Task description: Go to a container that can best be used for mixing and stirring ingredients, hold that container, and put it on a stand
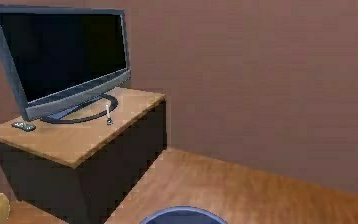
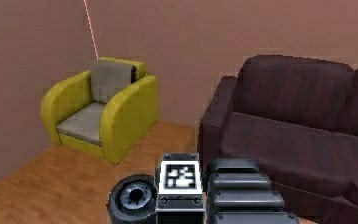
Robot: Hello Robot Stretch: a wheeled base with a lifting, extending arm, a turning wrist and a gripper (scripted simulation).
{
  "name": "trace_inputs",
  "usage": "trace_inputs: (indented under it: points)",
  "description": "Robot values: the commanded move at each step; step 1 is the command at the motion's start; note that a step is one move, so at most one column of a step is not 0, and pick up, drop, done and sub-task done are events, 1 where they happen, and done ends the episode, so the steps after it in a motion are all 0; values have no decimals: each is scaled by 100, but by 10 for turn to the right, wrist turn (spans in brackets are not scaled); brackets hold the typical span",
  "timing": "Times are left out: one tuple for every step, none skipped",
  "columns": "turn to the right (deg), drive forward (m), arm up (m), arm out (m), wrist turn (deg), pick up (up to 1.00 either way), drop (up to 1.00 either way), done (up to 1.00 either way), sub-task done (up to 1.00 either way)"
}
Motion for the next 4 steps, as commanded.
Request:
trace_inputs:
  points:
    - [0,100,0,0,0,0,0,0,0]
    - [0,35,0,0,0,0,0,0,0]
    - [450,0,0,0,0,0,0,0,0]
    - [450,0,0,0,0,0,0,0,0]
